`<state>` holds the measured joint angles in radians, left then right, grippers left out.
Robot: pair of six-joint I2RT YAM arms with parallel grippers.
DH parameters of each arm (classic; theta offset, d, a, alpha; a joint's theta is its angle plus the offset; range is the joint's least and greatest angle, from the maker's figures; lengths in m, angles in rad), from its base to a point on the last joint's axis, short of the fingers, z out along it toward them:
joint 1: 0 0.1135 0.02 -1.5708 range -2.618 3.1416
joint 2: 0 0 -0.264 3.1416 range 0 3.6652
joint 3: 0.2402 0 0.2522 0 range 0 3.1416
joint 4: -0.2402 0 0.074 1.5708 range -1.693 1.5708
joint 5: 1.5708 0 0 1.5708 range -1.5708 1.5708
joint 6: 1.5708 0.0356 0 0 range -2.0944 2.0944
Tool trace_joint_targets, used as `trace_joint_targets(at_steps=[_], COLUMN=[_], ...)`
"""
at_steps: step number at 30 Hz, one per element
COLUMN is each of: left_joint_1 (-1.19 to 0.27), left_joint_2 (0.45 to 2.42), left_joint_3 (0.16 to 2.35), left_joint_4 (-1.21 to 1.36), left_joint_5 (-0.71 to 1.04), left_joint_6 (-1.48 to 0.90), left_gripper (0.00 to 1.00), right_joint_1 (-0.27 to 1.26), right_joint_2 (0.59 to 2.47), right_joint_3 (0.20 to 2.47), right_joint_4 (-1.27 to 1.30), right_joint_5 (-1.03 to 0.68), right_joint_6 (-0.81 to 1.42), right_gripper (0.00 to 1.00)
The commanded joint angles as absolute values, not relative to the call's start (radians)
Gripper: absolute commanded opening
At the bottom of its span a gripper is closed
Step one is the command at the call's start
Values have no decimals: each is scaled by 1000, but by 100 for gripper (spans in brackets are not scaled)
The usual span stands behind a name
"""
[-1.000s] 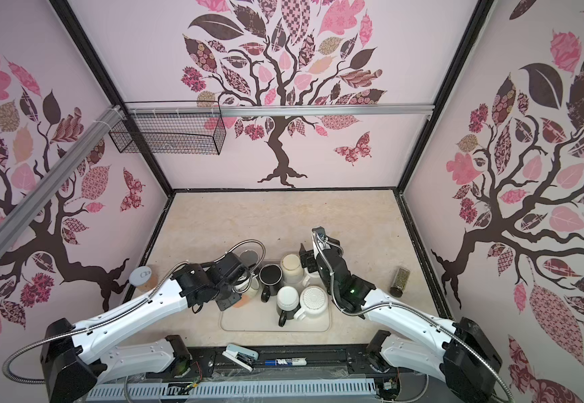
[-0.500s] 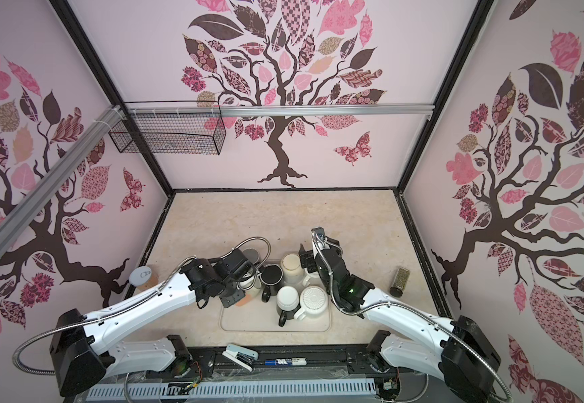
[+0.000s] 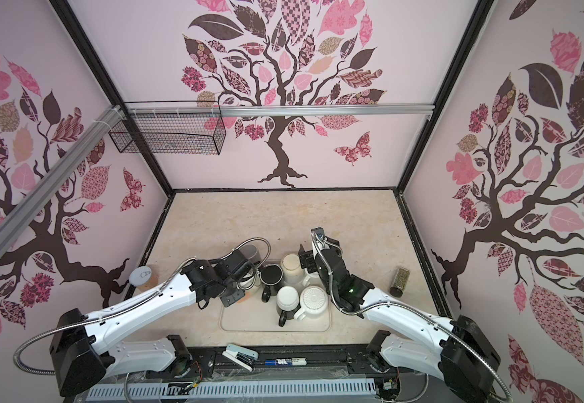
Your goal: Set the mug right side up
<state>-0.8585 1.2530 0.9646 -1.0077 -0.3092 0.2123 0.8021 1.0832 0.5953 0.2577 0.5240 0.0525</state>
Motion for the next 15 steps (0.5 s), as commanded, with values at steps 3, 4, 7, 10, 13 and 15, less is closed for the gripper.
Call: trace_joint_targets(at_steps=[3, 4, 7, 10, 13, 15], left_joint_1=[-858, -859, -862, -864, -882, -892], left_joint_2=[1288, 1287, 1277, 1251, 1229, 1223], left_joint_3=[924, 925, 932, 930, 939, 949], left_joint_4=[-914, -919, -925, -924, -935, -948], left_joint_5=[-287, -272, -255, -231, -208, -193], left_joint_6=[199, 204, 209, 216, 226, 234], left_gripper=[0, 0, 0, 0, 0, 0], right_joint_1=[805, 805, 804, 804, 805, 805], right_joint_2=[1088, 1088, 1089, 1090, 1089, 1091], right_joint_3=[598, 596, 595, 594, 595, 597], right_joint_4=[273, 274, 275, 278, 275, 274], right_joint_5=[530, 530, 532, 531, 530, 526], right_joint_6=[49, 49, 56, 57, 61, 62], right_gripper=[89, 89, 89, 89, 89, 89])
